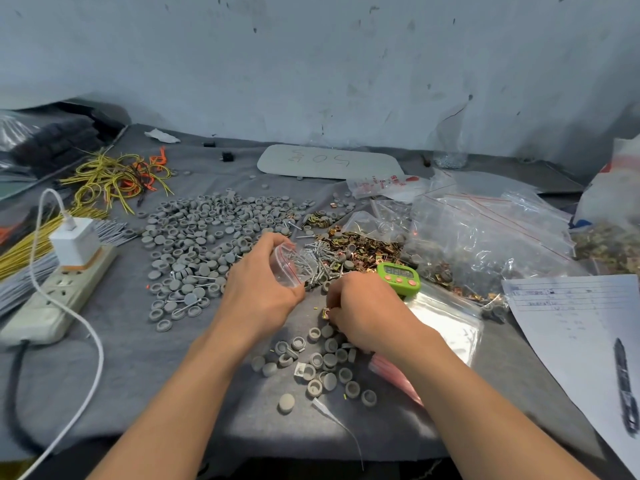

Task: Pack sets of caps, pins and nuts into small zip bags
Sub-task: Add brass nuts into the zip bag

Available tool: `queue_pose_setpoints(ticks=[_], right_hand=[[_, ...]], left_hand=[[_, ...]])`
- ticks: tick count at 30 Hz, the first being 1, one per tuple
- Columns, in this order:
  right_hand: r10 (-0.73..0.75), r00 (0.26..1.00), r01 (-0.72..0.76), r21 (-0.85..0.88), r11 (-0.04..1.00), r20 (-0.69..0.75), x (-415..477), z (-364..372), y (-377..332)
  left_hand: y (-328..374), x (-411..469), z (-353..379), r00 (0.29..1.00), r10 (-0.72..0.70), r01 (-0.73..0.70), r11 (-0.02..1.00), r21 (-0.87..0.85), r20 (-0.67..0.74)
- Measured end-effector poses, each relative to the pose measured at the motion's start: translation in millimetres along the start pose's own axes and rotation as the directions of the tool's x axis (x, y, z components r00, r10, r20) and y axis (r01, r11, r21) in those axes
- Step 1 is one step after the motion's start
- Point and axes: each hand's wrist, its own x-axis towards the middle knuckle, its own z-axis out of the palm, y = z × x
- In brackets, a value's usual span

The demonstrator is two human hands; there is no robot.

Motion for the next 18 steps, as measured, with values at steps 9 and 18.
queue_pose_setpoints(ticks=[9, 18], right_hand=[[-0.025, 0.997, 0.017, 0.101, 0.995, 0.078, 6, 4, -2], [-0.092, 0.994, 0.082, 0.148, 0.986, 0.063, 10, 9, -13]], left_hand=[[-4, 1, 0, 1.0, 0.011, -0.011, 1.0, -0.004, 0.007], [-6, -2, -3, 1.0, 0.021, -0.021, 1.0, 0.004, 0.004]])
